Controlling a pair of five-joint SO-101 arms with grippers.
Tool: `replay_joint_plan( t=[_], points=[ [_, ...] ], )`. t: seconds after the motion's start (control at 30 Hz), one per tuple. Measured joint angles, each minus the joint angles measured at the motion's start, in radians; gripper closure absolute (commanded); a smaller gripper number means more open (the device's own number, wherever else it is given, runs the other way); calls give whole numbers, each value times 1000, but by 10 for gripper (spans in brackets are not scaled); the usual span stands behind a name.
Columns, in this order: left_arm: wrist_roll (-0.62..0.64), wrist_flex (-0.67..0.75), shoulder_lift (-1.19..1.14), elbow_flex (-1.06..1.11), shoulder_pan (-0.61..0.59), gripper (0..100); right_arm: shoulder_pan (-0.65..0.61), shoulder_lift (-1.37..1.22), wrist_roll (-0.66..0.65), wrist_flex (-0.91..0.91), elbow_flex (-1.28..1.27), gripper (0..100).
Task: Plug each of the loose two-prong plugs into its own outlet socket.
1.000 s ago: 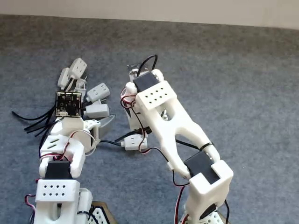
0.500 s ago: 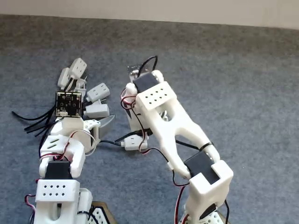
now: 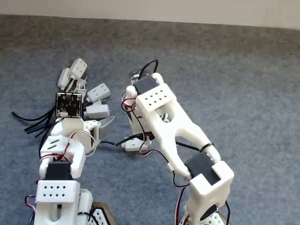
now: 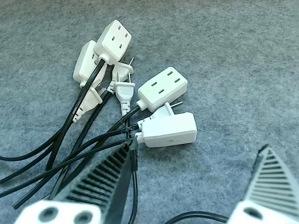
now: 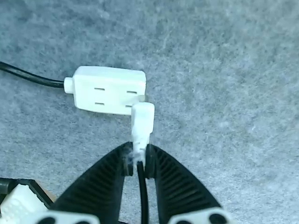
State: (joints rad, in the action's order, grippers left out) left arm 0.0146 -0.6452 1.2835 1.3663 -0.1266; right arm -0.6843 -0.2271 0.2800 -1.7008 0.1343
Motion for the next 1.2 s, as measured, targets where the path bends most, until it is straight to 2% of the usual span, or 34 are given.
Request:
replay_joint_plan(
  t=[0.53,0.73,1.2],
  points=[
    [0,0,0,0,0,617,-54,0,0,0,6,993],
    [0,17,0,0,-49,617,-54,0,0,0,6,993],
    [0,20,0,0,-51,617,-38,40,0,0,44,993]
  ],
)
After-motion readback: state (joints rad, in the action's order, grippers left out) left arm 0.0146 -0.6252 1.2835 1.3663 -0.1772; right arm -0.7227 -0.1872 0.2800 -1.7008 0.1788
